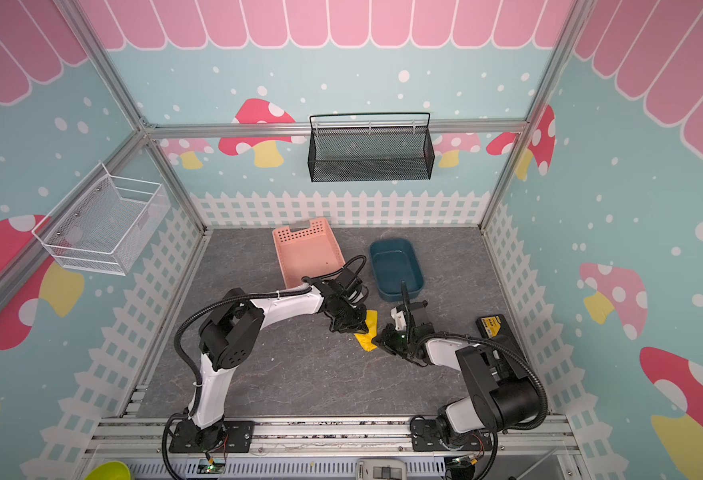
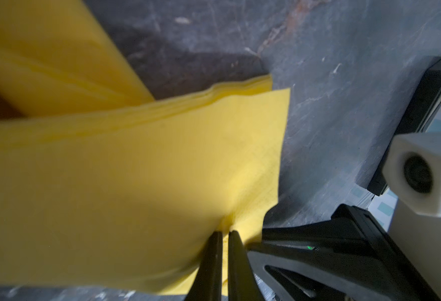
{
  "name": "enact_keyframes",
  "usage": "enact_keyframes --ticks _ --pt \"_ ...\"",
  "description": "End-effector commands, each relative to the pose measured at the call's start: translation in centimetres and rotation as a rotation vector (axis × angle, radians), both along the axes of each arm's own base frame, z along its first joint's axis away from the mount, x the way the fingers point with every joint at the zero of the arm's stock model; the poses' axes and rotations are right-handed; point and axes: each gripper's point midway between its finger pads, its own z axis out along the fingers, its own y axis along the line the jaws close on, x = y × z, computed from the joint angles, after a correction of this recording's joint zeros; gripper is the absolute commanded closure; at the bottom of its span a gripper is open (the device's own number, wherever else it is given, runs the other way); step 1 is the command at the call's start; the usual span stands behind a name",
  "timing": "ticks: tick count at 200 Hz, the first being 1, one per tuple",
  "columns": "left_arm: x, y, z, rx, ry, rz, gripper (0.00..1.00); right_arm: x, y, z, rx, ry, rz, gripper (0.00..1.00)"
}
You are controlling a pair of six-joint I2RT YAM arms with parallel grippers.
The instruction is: Place the utensils on the paper napkin and roll it up
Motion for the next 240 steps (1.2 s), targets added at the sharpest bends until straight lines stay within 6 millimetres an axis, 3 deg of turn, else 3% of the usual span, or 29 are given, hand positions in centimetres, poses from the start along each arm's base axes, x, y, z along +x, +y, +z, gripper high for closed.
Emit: enact_keyframes --ticks 1,37,64,86,124,161,181,197,240 --pt "-0.8 1.9 -3.0 0.109 0.043 -0.007 0.88 0.1 -1.0 0.5 -0.067 0.008 -0.024 0.80" --pt "-0.8 1.9 -3.1 0.110 0.045 -0.009 0.88 0.5 -1.1 2.3 -0.069 -0.029 -0.030 0.76" --pt "-0.8 1.9 -3.3 0.112 0.049 -0.010 0.88 0.6 0.7 4.1 0.050 -0.070 0.027 0.87" --pt "-0.8 1.8 -3.2 0.109 0.049 -0.009 0.88 0.3 2.1 4.5 0.151 -0.071 0.077 0.92" --pt "-0.8 1.9 -3.3 0.112 0.051 -0.007 0.88 -0.4 2.2 2.0 0.154 -0.009 0.085 0.96" --pt "-0.9 2.0 -3.2 0.116 0.051 -0.010 0.88 -2.1 -0.4 -3.0 -0.019 0.100 0.033 1.00" --pt "-0.9 2.1 -3.3 0.119 0.053 -0.011 0.88 -2.7 -1.3 -4.3 -0.094 0.127 0.037 1.00" --pt "-1.0 2.1 -3.3 0.119 0.054 -0.011 0.88 -2.3 -1.1 -3.5 -0.083 0.105 0.042 1.00" --pt "-0.9 2.1 -3.3 0.119 0.054 -0.011 0.88 -0.4 1.0 1.1 0.056 -0.007 0.071 1.00"
